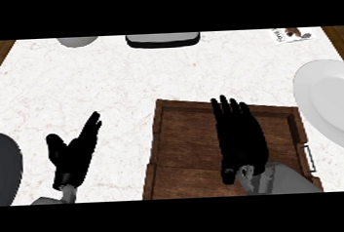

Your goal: Pick the sweet potato from the tray and place it in the plate

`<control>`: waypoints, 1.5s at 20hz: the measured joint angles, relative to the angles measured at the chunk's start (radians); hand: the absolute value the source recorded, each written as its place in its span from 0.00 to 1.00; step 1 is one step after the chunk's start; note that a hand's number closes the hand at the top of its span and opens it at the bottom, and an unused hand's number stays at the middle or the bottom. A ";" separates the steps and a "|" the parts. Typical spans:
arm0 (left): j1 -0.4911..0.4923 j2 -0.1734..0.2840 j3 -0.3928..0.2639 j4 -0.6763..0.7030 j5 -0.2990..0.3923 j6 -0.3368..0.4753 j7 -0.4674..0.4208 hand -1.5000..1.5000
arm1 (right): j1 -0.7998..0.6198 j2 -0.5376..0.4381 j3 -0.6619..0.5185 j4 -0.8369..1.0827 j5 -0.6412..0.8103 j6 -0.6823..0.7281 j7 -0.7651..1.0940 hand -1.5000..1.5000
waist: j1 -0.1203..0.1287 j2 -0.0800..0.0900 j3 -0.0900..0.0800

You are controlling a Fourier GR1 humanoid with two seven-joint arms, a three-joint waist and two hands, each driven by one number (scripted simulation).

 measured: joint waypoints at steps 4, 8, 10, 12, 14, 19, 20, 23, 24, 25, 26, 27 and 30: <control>-0.003 -0.004 0.005 0.001 -0.003 -0.008 0.003 0.50 | -0.001 0.020 -0.007 0.058 0.058 0.013 -0.011 0.00 | 0.001 0.000 0.000; 0.002 -0.004 0.015 -0.007 -0.010 -0.008 0.015 0.50 | 0.029 0.027 -0.018 0.064 0.112 0.022 -0.019 0.00 | -0.001 -0.001 0.000; 0.009 -0.008 0.017 -0.013 -0.015 -0.009 0.010 0.50 | 0.046 0.045 -0.013 0.088 0.143 0.023 -0.027 0.00 | 0.000 -0.001 0.000; 0.006 -0.010 0.020 -0.014 -0.016 -0.013 0.024 0.50 | 0.057 0.053 -0.028 0.098 0.158 0.033 -0.043 0.00 | 0.000 0.000 -0.001; -0.003 -0.024 0.020 0.001 -0.026 -0.010 0.019 0.50 | 0.076 0.061 -0.038 0.119 0.176 0.035 -0.060 0.00 | -0.001 -0.001 0.000; 0.004 -0.030 0.029 0.004 -0.038 -0.026 0.004 0.50 | 0.099 0.082 -0.069 0.158 0.200 0.062 -0.098 1.00 | 0.000 -0.003 0.000; 0.005 -0.033 0.029 0.006 -0.040 -0.029 -0.002 0.50 | 0.099 0.084 -0.072 0.162 0.201 0.075 -0.105 1.00 | 0.000 -0.006 -0.002; 0.009 -0.036 0.035 0.012 -0.046 -0.037 -0.011 0.50 | 0.103 0.083 -0.063 0.163 0.231 0.096 -0.127 1.00 | 0.000 -0.011 -0.005; 0.002 -0.041 0.038 0.019 -0.045 -0.037 -0.005 0.50 | 0.099 0.089 -0.063 0.177 0.244 0.095 -0.132 1.00 | 0.000 -0.013 -0.006; 0.003 -0.037 0.042 0.008 -0.043 -0.039 0.012 0.50 | 0.099 0.081 -0.067 0.175 0.249 0.101 -0.149 1.00 | 0.002 -0.013 -0.007; 0.000 -0.038 0.046 0.007 -0.042 -0.040 0.023 0.50 | 0.101 0.075 -0.069 0.165 0.253 0.110 -0.160 1.00 | 0.002 -0.013 -0.006; 0.000 -0.043 0.046 0.008 -0.044 -0.040 0.022 0.50 | 0.105 0.074 -0.066 0.163 0.263 0.115 -0.167 1.00 | 0.002 -0.013 -0.006; 0.004 -0.044 0.054 -0.008 -0.049 -0.043 0.042 0.50 | 0.110 0.071 -0.072 0.143 0.293 0.135 -0.185 1.00 | 0.002 -0.010 -0.006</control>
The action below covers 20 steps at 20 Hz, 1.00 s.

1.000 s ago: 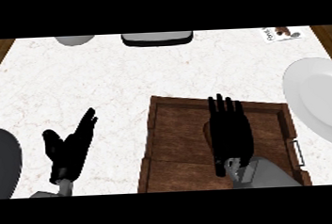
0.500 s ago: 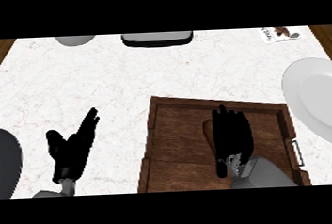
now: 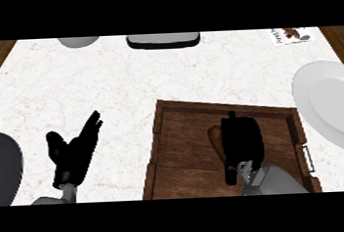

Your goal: Pick the sweet potato from the tray and place it in the plate

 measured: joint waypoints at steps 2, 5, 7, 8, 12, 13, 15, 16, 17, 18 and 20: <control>0.002 -0.003 -0.001 -0.007 -0.015 0.005 0.008 0.50 | -0.024 0.001 -0.005 0.007 0.026 0.012 -0.017 1.00 | 0.000 0.003 0.001; 0.011 -0.005 0.007 -0.010 -0.018 0.005 0.006 0.50 | 0.069 -0.029 0.020 -0.097 0.043 -0.082 -0.070 1.00 | -0.009 0.002 0.003; 0.023 -0.008 0.012 -0.013 -0.018 0.012 0.002 0.50 | 0.151 -0.037 0.045 -0.190 0.028 -0.164 -0.115 1.00 | -0.025 0.001 0.005; 0.028 -0.006 0.016 -0.013 -0.016 0.012 0.003 0.50 | 0.192 -0.042 0.054 -0.234 0.014 -0.210 -0.146 1.00 | -0.034 0.000 0.007; 0.049 0.000 0.027 -0.025 -0.013 0.015 0.002 0.50 | 0.307 -0.066 0.077 -0.419 0.006 -0.406 -0.253 1.00 | -0.051 -0.004 0.010; 0.050 -0.004 0.026 -0.026 -0.015 0.017 0.000 0.50 | 0.333 -0.085 0.068 -0.470 0.007 -0.448 -0.276 1.00 | -0.054 -0.004 0.010; 0.053 -0.001 0.032 -0.030 -0.008 0.009 -0.001 0.50 | 0.403 -0.118 0.058 -0.549 0.021 -0.544 -0.315 1.00 | -0.054 -0.002 0.010; 0.053 -0.004 0.031 -0.034 -0.009 0.013 0.005 0.50 | 0.446 -0.138 0.049 -0.586 0.023 -0.592 -0.337 1.00 | -0.055 -0.002 0.010; 0.055 -0.001 0.034 -0.037 -0.008 0.013 0.008 0.50 | 0.485 -0.148 0.037 -0.620 0.021 -0.640 -0.351 1.00 | -0.055 -0.001 0.010; 0.055 -0.002 0.032 -0.037 -0.012 0.011 0.002 0.50 | 0.515 -0.159 0.012 -0.648 0.006 -0.681 -0.368 1.00 | -0.051 0.001 0.009; 0.055 -0.003 0.032 -0.036 -0.015 0.007 -0.004 0.50 | 0.582 -0.176 -0.038 -0.699 -0.031 -0.757 -0.395 1.00 | -0.046 0.003 0.009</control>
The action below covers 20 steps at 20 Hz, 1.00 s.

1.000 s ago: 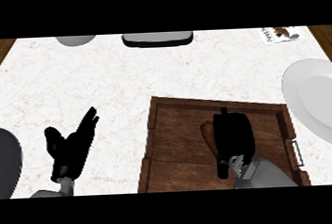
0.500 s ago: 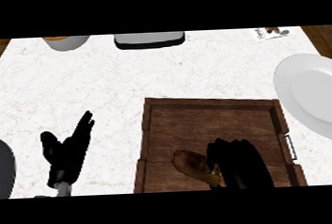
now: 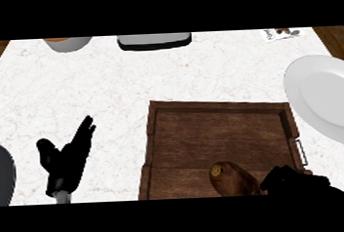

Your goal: Pick the sweet potato from the tray and place it in the plate

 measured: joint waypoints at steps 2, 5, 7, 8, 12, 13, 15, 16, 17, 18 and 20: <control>-0.003 0.000 0.001 -0.004 0.000 -0.003 0.006 0.50 | 0.053 -0.005 -0.057 -0.008 -0.042 -0.078 -0.036 1.00 | 0.007 0.003 0.000; -0.008 -0.004 -0.002 0.002 -0.005 -0.011 -0.003 0.50 | 0.121 -0.020 -0.153 -0.002 -0.119 -0.176 -0.097 1.00 | 0.012 0.004 0.000; -0.014 -0.010 -0.004 0.005 -0.009 -0.011 -0.002 0.50 | 0.138 -0.030 -0.227 0.009 -0.215 -0.220 -0.136 1.00 | 0.017 0.006 0.000; -0.018 -0.011 -0.005 0.009 -0.011 -0.013 -0.002 0.50 | 0.135 -0.028 -0.259 0.020 -0.278 -0.239 -0.157 1.00 | 0.020 0.007 0.001; -0.026 -0.014 -0.001 0.013 -0.009 -0.021 0.001 0.50 | 0.110 -0.044 -0.421 0.109 -0.522 -0.288 -0.281 1.00 | 0.029 0.008 0.001; -0.031 -0.018 -0.003 0.018 -0.012 -0.021 0.003 0.50 | 0.097 -0.054 -0.465 0.151 -0.577 -0.288 -0.323 1.00 | 0.031 0.008 0.001; -0.034 -0.019 -0.003 0.023 -0.016 -0.025 -0.002 0.50 | 0.062 -0.066 -0.548 0.245 -0.665 -0.286 -0.401 1.00 | 0.035 0.008 0.001; -0.033 -0.011 0.004 0.019 -0.008 -0.036 0.003 0.50 | 0.034 -0.072 -0.589 0.299 -0.698 -0.286 -0.434 1.00 | 0.040 0.009 0.000; -0.037 -0.015 0.000 0.013 -0.010 -0.032 0.013 0.50 | 0.010 -0.071 -0.627 0.359 -0.728 -0.293 -0.472 1.00 | 0.043 0.010 0.000; -0.044 -0.017 0.000 0.021 -0.011 -0.033 0.018 0.50 | -0.026 -0.080 -0.667 0.410 -0.761 -0.287 -0.494 1.00 | 0.045 0.010 0.000; -0.048 -0.024 -0.002 0.031 -0.018 -0.036 0.005 0.50 | -0.089 -0.093 -0.733 0.537 -0.822 -0.271 -0.568 1.00 | 0.049 0.011 0.000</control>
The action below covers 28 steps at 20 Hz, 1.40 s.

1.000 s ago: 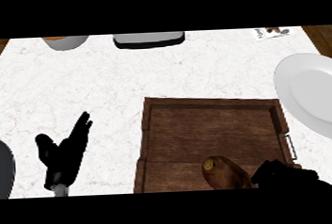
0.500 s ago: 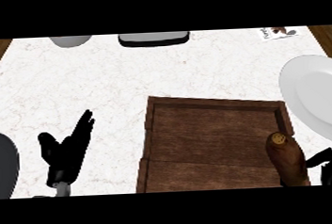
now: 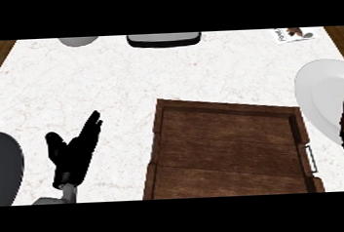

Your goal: Pick the sweet potato from the tray and place it in the plate

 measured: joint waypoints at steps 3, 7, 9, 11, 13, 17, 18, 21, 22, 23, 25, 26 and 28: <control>-0.011 -0.004 -0.003 -0.002 -0.008 0.002 0.015 0.50 | -0.115 -0.034 -0.081 0.201 -0.069 0.043 -0.098 1.00 | 0.009 0.002 0.000; -0.027 -0.014 -0.002 0.019 -0.010 -0.011 0.004 0.50 | -0.274 -0.067 -0.150 0.494 -0.121 0.096 -0.249 1.00 | 0.019 0.004 0.000; -0.030 -0.017 -0.004 0.010 -0.013 -0.007 0.023 0.50 | -0.352 -0.092 -0.175 0.631 -0.132 0.127 -0.314 1.00 | 0.021 0.005 0.000; -0.026 -0.017 0.002 0.019 -0.015 -0.019 -0.001 0.50 | -0.417 -0.106 -0.199 0.769 -0.139 0.149 -0.394 1.00 | 0.024 0.005 0.000; -0.031 -0.017 0.004 0.023 -0.018 -0.022 -0.002 0.50 | -0.491 -0.135 -0.219 0.899 -0.141 0.178 -0.452 1.00 | 0.027 0.006 0.001; -0.040 -0.028 -0.003 0.021 -0.026 -0.023 -0.009 0.50 | -0.554 -0.187 -0.163 1.079 -0.057 0.201 -0.385 0.00 | 0.048 0.014 0.000; -0.044 -0.030 -0.007 0.021 -0.030 -0.023 -0.007 0.50 | -0.571 -0.199 -0.146 1.120 -0.035 0.217 -0.373 0.00 | 0.053 0.016 0.000; -0.054 -0.032 -0.009 0.023 -0.035 -0.023 0.004 0.50 | -0.629 -0.217 -0.111 1.234 0.004 0.280 -0.379 0.00 | 0.057 0.018 0.001; -0.054 -0.029 -0.009 0.016 -0.034 -0.024 0.012 0.50 | -0.645 -0.217 -0.107 1.269 0.011 0.297 -0.394 0.00 | 0.059 0.019 0.001; -0.055 -0.030 -0.009 0.016 -0.034 -0.023 0.017 0.50 | -0.663 -0.225 -0.109 1.300 0.010 0.323 -0.414 0.00 | 0.059 0.020 0.002; -0.057 -0.034 -0.009 0.019 -0.035 -0.024 0.015 0.50 | -0.697 -0.217 -0.118 1.347 0.002 0.357 -0.455 0.00 | 0.060 0.021 0.002; -0.052 -0.040 -0.014 0.014 -0.038 -0.023 0.011 0.50 | -0.710 -0.214 -0.127 1.366 -0.006 0.373 -0.478 0.00 | 0.060 0.021 0.003; -0.043 -0.037 -0.010 0.011 -0.038 -0.025 0.003 0.50 | -0.724 -0.207 -0.158 1.395 -0.036 0.407 -0.538 0.00 | 0.056 0.020 0.004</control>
